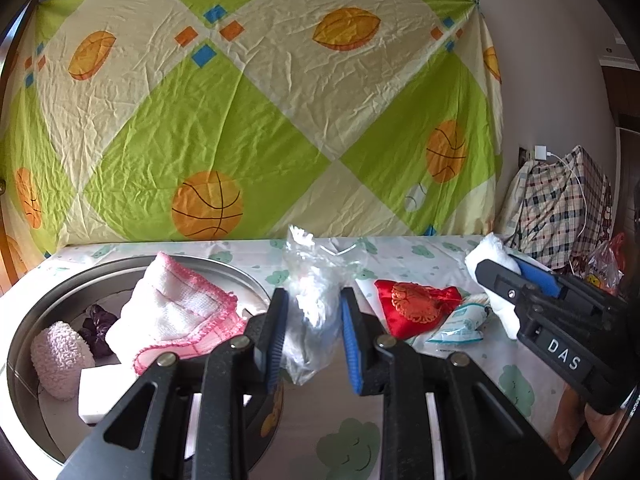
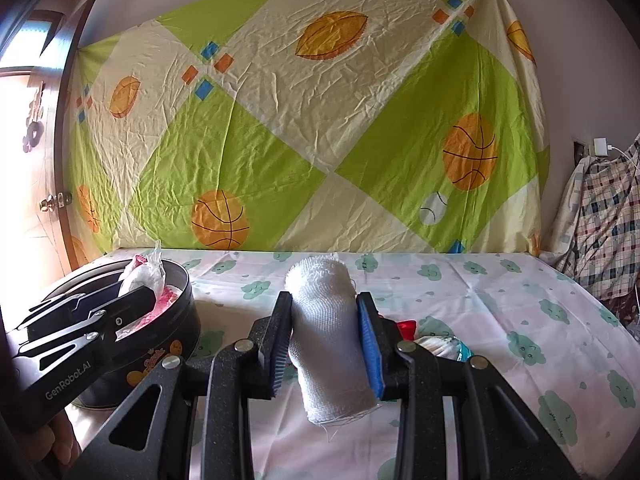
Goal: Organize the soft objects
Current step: 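Carry the plastic bag with the left tool while the right tool carries the gauze roll over the tin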
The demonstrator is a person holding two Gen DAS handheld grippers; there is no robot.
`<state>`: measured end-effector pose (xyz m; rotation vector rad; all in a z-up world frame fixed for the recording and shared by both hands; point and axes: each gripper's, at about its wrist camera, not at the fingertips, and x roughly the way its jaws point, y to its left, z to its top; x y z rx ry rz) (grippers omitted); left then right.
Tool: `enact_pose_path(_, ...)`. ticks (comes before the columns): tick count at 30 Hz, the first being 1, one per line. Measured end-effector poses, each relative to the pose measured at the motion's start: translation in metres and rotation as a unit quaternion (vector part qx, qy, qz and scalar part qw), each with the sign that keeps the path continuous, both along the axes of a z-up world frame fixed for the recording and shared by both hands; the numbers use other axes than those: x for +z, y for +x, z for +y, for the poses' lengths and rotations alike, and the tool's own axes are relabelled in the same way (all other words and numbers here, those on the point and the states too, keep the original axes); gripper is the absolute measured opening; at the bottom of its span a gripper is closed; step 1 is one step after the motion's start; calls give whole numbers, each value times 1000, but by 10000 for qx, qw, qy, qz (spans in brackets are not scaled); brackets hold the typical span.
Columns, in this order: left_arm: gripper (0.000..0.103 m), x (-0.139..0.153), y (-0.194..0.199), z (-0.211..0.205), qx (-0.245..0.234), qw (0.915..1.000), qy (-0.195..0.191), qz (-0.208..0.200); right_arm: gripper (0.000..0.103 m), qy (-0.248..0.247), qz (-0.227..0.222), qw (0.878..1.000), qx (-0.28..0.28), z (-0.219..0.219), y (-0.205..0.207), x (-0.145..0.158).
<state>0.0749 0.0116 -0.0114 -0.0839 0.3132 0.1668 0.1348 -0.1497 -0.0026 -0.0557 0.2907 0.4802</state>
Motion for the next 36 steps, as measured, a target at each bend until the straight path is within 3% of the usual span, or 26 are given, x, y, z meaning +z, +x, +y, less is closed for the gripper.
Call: enact_pose_path(36,25,1,-29,33,309,9990,-219,-221,35,-38,-46,9994,337,38,-24,-1)
